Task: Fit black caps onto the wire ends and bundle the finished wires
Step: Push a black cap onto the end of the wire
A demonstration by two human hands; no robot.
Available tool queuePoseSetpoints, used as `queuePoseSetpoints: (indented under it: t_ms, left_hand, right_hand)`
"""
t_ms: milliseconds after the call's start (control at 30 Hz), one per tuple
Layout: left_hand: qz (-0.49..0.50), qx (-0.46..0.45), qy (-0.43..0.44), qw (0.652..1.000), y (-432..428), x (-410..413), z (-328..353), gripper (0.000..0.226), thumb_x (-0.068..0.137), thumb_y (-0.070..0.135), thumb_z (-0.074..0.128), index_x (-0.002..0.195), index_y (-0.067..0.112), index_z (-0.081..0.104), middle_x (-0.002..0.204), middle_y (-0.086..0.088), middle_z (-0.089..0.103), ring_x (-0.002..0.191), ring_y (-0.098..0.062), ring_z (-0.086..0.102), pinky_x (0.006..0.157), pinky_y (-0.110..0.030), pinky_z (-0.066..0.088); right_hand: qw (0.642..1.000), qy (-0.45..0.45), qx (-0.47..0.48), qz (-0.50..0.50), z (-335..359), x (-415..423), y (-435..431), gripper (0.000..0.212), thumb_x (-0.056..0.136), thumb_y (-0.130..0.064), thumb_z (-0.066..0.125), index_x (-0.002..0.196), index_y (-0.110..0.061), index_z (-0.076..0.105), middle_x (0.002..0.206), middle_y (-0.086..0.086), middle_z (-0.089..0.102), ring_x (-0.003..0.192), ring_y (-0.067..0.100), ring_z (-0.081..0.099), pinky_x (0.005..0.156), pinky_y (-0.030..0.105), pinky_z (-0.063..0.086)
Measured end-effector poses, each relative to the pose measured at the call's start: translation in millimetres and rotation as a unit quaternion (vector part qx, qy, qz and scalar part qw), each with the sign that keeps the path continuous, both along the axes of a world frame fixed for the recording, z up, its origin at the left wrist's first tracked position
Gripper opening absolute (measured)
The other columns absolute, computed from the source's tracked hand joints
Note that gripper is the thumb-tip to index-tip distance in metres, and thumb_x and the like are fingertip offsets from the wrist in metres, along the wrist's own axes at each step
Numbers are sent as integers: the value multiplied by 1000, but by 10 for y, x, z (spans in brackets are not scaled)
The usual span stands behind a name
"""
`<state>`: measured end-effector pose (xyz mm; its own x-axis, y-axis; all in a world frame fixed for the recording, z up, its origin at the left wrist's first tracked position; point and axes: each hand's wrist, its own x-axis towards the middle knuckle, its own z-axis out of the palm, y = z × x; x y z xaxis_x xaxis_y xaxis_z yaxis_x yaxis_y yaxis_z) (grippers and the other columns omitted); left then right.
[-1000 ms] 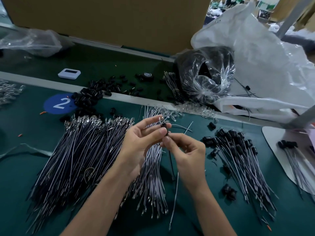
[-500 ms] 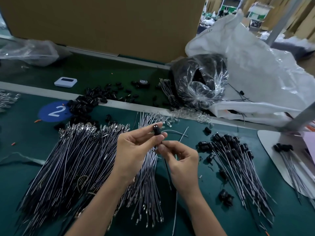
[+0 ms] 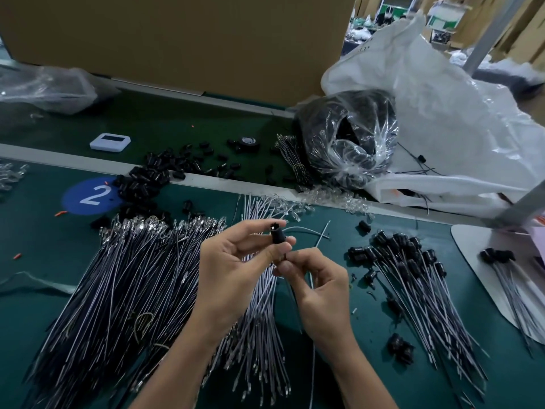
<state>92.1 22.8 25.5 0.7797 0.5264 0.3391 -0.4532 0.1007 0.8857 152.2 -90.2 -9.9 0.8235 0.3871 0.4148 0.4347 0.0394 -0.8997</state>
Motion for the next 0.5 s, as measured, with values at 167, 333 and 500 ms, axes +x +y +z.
queuePoseSetpoints:
  t_ms: [167,333,500]
  left_hand:
    - [32,45,1,998,40,-30,-2,34,69,11,80,101,23,76,86,-3,77,82,-22,74,76,-29,59]
    - [54,37,19,998,53,-26,-17,38,68,16,79,103,30,74,89,-2,77,84,-25,74,79,-36,60]
    - [57,32,18,998,55,-43,-3,39,64,27,80,103,26,74,88,-4,77,84,-26,74,79,-35,60]
  right_hand:
    - [999,-28,-16,10,33,-30,6,9,82,-34,69,79,-25,69,73,-10,65,73,24,60,69,47,50]
    - [999,-36,-38,16,9,-52,19,11,82,-19,70,78,-29,65,74,-9,61,73,16,58,68,33,48]
    - [998,-32,-41,32,14,-72,16,7,82,-22,70,78,-25,66,75,-8,64,74,14,60,69,31,49]
